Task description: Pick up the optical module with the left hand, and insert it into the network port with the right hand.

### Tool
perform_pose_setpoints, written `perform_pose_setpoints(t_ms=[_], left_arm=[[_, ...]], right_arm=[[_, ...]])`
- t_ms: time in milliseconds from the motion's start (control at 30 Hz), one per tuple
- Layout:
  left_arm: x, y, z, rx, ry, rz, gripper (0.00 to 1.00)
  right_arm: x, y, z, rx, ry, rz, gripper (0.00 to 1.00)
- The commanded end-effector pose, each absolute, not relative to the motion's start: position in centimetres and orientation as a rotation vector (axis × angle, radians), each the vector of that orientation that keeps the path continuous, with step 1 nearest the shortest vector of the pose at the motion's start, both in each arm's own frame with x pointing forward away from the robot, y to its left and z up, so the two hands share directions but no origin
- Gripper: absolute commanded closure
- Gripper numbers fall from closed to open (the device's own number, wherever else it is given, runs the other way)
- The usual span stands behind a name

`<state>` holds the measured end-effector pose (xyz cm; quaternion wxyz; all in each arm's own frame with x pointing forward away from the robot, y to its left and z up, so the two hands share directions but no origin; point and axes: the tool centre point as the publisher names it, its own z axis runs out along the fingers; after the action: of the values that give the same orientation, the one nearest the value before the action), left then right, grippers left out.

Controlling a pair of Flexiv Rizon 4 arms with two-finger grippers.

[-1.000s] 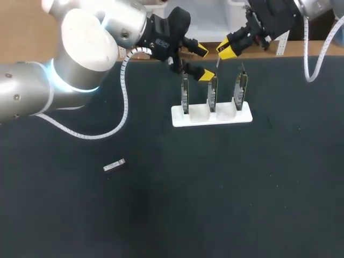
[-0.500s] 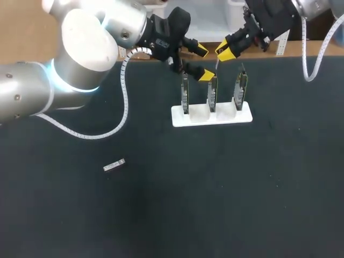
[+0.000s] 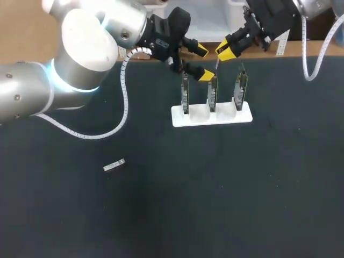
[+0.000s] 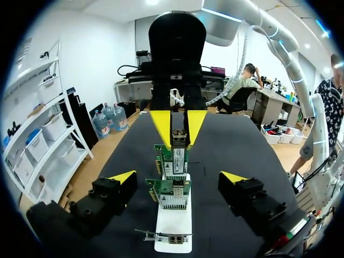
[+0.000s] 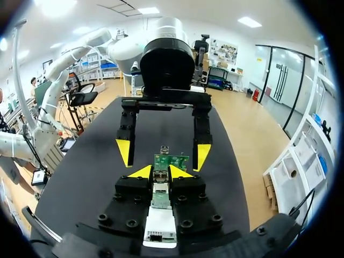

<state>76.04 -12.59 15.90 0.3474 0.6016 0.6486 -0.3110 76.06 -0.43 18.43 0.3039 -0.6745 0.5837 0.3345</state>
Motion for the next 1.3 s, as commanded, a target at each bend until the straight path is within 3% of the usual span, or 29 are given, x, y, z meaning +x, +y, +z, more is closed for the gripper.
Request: perform_pose_setpoints(t_ms=[33,1300], left_arm=[[76.2,-12.68,15.97,1.565,1.687,-0.806,0.0],[76.2,-12.68,15.97,1.565,1.687,-0.806,0.0]], right_arm=[[75.45,-0.58,18.33,-1.78,1.543,0.878,1.0],[75.95,0.15,17.48,-1.837,1.57,0.879,1.0]])
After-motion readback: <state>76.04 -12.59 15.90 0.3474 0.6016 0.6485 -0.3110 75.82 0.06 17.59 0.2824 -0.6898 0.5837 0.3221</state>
